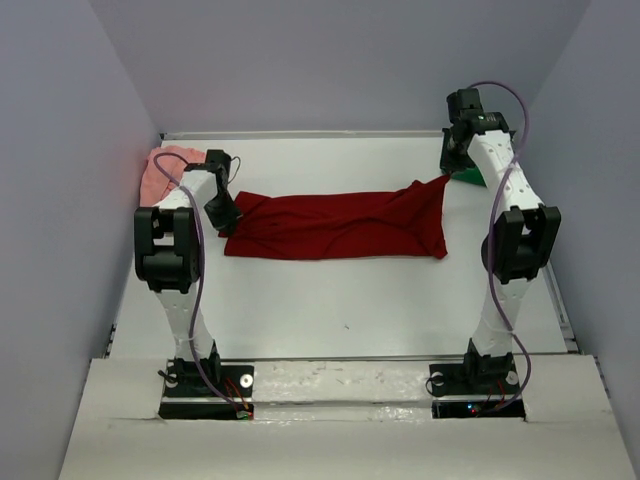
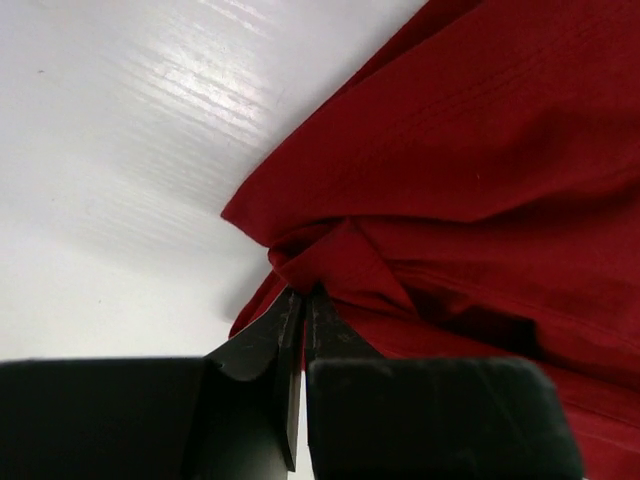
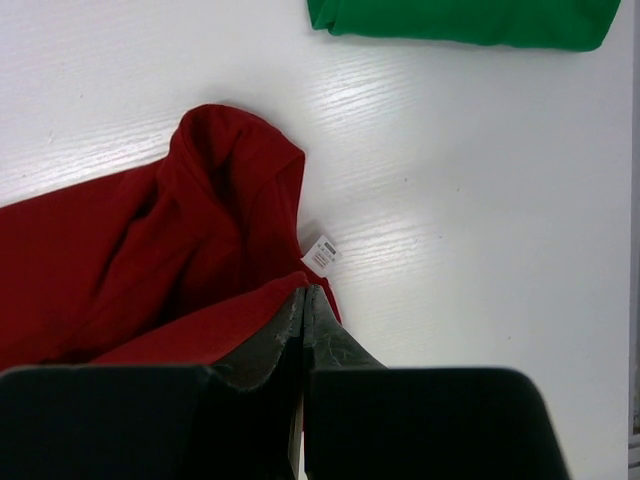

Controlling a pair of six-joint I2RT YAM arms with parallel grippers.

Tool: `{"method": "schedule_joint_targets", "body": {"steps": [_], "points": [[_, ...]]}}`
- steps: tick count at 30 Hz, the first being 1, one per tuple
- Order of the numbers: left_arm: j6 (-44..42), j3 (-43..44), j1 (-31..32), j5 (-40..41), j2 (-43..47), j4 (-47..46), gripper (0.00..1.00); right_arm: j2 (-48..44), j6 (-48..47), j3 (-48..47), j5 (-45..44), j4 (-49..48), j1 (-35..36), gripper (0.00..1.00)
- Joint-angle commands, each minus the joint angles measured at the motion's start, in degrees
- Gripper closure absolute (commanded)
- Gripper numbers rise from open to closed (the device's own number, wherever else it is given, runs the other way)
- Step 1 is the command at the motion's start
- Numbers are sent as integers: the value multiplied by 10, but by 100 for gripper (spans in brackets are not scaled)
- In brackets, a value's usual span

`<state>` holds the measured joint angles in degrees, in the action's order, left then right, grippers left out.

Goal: Fold and stack the t-shirts
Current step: Fold the other side of the tshirt into a rectangle

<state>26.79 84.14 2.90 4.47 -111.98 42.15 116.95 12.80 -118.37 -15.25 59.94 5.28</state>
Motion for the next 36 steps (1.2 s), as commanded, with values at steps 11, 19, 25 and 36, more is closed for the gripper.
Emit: {"method": "schedule_joint_targets", "body": {"steps": [11, 19, 25, 36], "points": [[-29, 38, 3, 14, -13, -6, 85, 43, -22, -32, -7, -42, 3, 100], [-35, 77, 10, 29, -14, 12, 85, 63, -21, -49, -15, -43, 3, 100], [-41, 103, 13, 23, -26, 16, 85, 75, -16, -56, -22, -40, 3, 100], [-45, 119, 20, 11, -53, 18, 85, 113, -30, -92, -22, -32, 3, 100]]}}
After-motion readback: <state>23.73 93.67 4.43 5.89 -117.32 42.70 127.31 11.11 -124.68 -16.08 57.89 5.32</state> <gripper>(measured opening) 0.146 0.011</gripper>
